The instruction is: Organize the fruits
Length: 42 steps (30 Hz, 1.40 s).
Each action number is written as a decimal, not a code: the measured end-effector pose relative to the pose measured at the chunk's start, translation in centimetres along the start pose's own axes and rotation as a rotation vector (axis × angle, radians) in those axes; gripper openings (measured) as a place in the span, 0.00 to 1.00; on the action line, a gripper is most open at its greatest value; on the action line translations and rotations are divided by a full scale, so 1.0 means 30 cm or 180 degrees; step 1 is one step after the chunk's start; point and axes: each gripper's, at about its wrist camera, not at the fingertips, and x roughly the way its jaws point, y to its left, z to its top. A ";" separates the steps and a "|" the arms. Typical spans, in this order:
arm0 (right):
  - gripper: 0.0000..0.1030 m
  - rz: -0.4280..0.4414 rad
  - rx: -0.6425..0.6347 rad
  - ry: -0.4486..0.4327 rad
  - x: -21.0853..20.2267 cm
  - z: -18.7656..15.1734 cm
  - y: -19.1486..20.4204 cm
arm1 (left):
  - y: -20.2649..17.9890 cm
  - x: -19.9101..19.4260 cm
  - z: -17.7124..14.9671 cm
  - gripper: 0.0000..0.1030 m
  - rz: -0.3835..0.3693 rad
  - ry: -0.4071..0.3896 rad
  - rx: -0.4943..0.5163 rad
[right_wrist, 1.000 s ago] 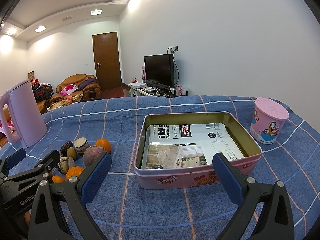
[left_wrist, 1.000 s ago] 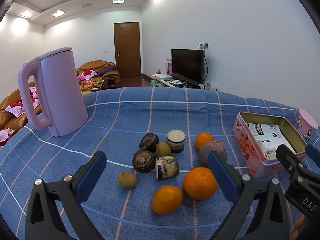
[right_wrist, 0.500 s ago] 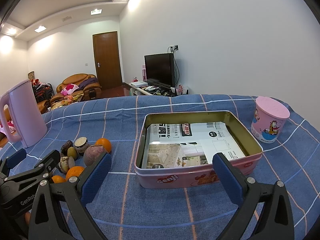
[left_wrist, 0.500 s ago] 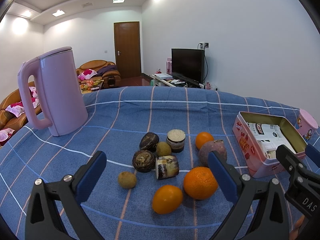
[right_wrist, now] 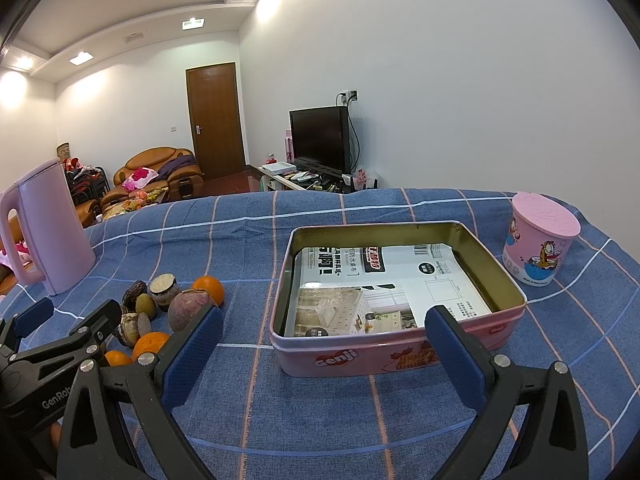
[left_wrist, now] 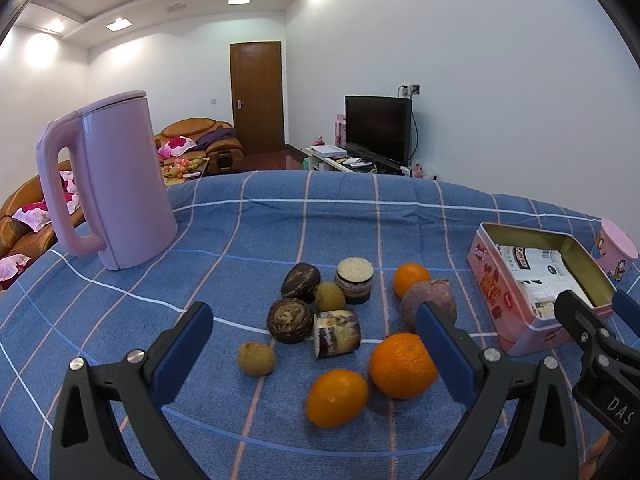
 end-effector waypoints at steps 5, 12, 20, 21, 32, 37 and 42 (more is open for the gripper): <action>0.99 0.0091 -0.0005 0.0010 -0.002 -0.002 0.001 | 0.006 0.006 0.001 1.00 -0.0014 0.0036 -0.0017; 0.99 0.0306 -0.0090 -0.0014 -0.015 -0.007 0.029 | 0.038 0.025 0.012 1.00 0.0037 0.0114 0.0127; 0.97 0.0799 -0.0036 0.0375 0.037 -0.023 0.059 | 0.187 0.045 0.043 1.00 0.0146 0.0081 0.0200; 0.93 0.0879 -0.0058 0.0427 0.039 -0.026 0.075 | 0.208 0.051 0.047 1.00 0.0157 0.0090 0.0199; 0.67 0.1351 -0.0270 0.0977 0.149 -0.046 0.263 | 0.287 0.063 0.031 1.00 -0.0168 0.0295 0.0057; 0.67 0.1371 -0.0136 0.1187 0.213 -0.051 0.292 | 0.237 0.064 0.014 1.00 -0.0055 0.0286 0.0302; 0.67 0.1399 -0.0047 0.1326 0.249 -0.055 0.296 | 0.212 0.059 0.006 0.99 -0.0027 0.0272 0.0421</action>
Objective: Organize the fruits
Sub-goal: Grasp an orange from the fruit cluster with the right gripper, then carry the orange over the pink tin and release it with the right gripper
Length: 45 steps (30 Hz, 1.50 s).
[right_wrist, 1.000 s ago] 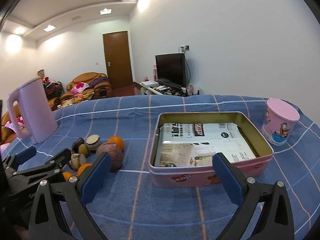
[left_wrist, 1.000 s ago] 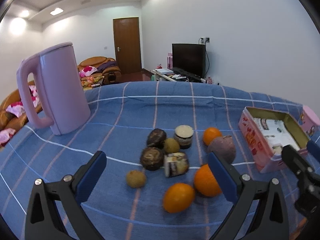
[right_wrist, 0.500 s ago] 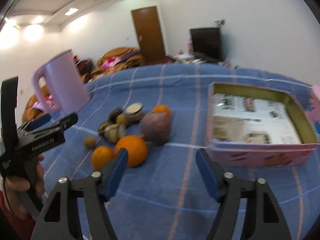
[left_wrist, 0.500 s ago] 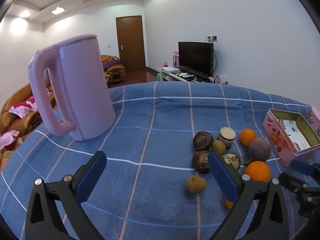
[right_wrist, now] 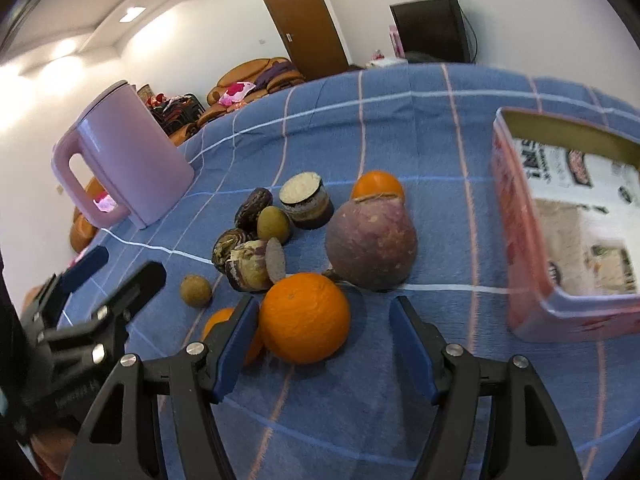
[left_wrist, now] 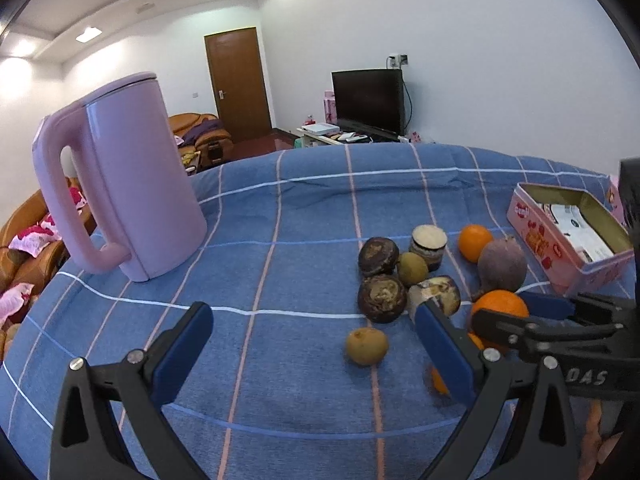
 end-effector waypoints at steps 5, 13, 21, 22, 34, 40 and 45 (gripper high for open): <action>0.65 -0.0027 -0.0086 0.0040 0.002 0.006 0.007 | 0.018 0.006 0.002 0.99 -0.0025 0.0006 -0.0080; 0.47 -0.0015 -0.0211 0.0035 -0.029 -0.024 0.008 | 0.018 -0.012 0.000 0.99 -0.0195 -0.0111 -0.0145; 0.47 0.0091 0.0011 -0.0424 -0.154 -0.014 -0.067 | -0.100 -0.031 -0.016 0.82 -0.0766 0.0015 0.0269; 0.47 0.0089 0.0010 -0.0483 -0.168 -0.014 -0.072 | -0.119 -0.028 -0.019 0.80 -0.0808 0.0063 0.0338; 0.47 0.0043 0.0089 -0.0518 -0.190 -0.019 -0.118 | -0.201 0.080 -0.045 0.34 -0.1088 0.0749 0.0333; 0.47 -0.0005 0.0078 -0.0649 -0.224 -0.019 -0.123 | -0.171 0.060 -0.050 0.34 -0.1043 0.0621 0.0070; 0.47 -0.0121 0.0010 -0.0823 -0.264 -0.017 -0.134 | -0.161 -0.011 -0.034 0.34 -0.0906 0.0226 -0.0171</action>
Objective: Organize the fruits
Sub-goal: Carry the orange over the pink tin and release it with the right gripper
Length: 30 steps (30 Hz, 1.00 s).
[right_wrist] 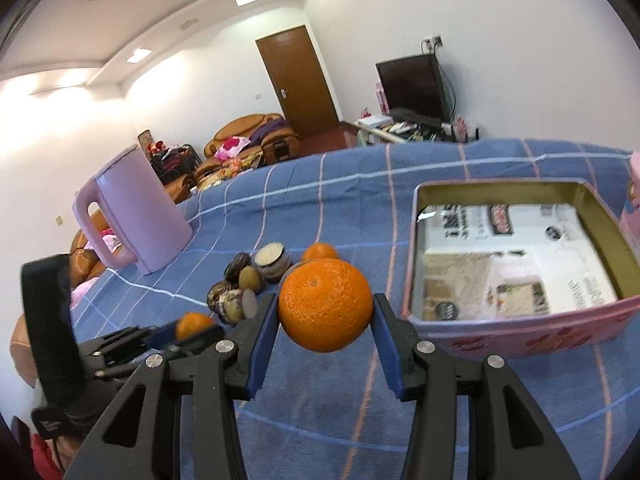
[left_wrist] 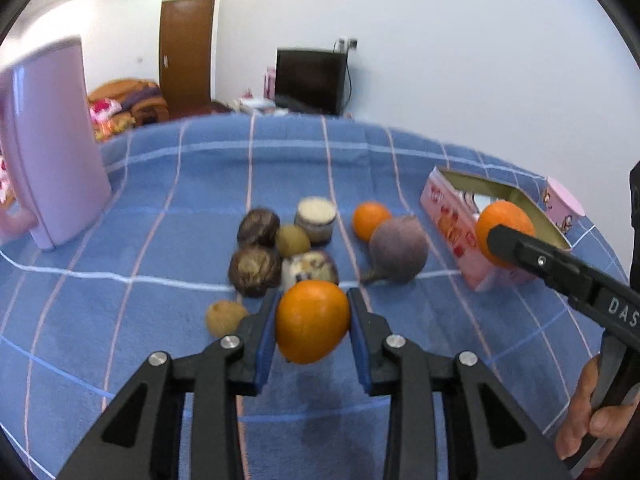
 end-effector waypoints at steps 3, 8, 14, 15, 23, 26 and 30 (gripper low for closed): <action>0.47 -0.0110 -0.0002 -0.0125 -0.040 0.016 -0.052 | -0.052 -0.018 0.017 0.34 0.0008 -0.0153 0.0048; 0.47 -0.0339 0.0078 -0.0219 -0.081 0.038 -0.164 | -0.166 0.004 0.059 0.34 -0.0157 -0.0269 0.0064; 0.47 -0.0652 0.0187 -0.0216 -0.114 0.059 -0.322 | -0.306 0.061 0.109 0.34 -0.0287 -0.0228 0.0156; 0.47 -0.0677 0.0209 -0.0203 -0.115 0.061 -0.343 | -0.333 0.074 0.116 0.34 -0.0316 -0.0211 0.0159; 0.47 -0.0903 0.0148 -0.0112 -0.122 0.077 -0.469 | -0.518 0.165 0.149 0.34 -0.0438 -0.0100 0.0264; 0.47 -0.0950 0.0060 -0.0052 -0.116 0.075 -0.490 | -0.562 0.209 0.159 0.34 -0.0447 -0.0032 0.0260; 0.47 -0.0954 0.0045 -0.0003 -0.112 0.074 -0.509 | -0.591 0.244 0.162 0.34 -0.0403 0.0041 0.0269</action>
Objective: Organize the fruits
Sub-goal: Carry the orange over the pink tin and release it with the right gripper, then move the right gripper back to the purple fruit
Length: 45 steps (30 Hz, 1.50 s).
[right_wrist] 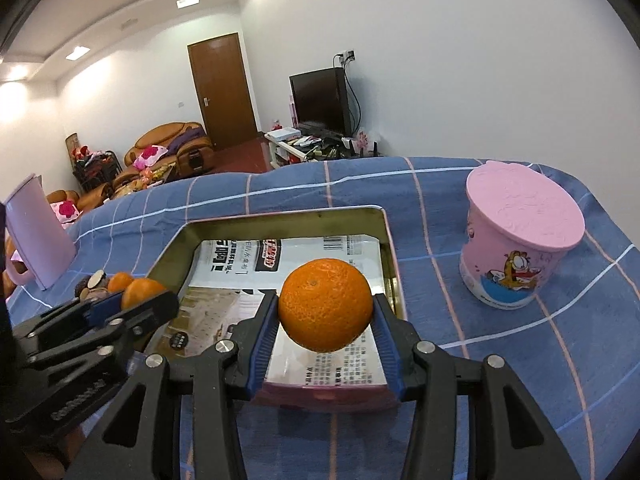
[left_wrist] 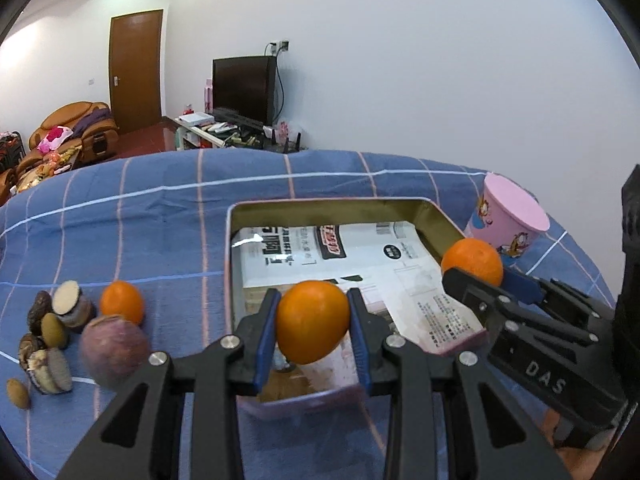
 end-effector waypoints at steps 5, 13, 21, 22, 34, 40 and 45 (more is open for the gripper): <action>0.47 0.0026 -0.0056 0.0073 0.020 -0.003 0.009 | -0.007 0.029 -0.002 0.34 0.0110 0.0102 0.0050; 0.47 -0.0004 -0.0115 0.0088 0.023 -0.012 0.029 | -0.027 0.036 -0.009 0.35 0.0173 0.0130 0.0188; 0.53 0.0047 -0.0001 0.0072 0.018 -0.010 0.012 | -0.030 0.032 -0.005 0.48 0.0233 0.0046 0.0161; 0.53 0.0068 0.0033 0.0067 0.016 -0.010 0.007 | -0.027 0.026 -0.004 0.50 0.0221 0.0028 0.0142; 0.71 -0.0096 0.0229 -0.0645 -0.106 -0.003 -0.024 | 0.039 -0.111 -0.019 0.95 0.0402 -0.0506 -0.0129; 0.71 -0.0236 0.0176 -0.0672 -0.107 -0.001 -0.015 | 0.109 -0.134 -0.034 0.95 0.0589 -0.0499 -0.0254; 0.71 -0.0309 0.0230 -0.0699 -0.118 -0.009 -0.023 | 0.157 -0.150 -0.054 0.95 0.0647 -0.0445 -0.0308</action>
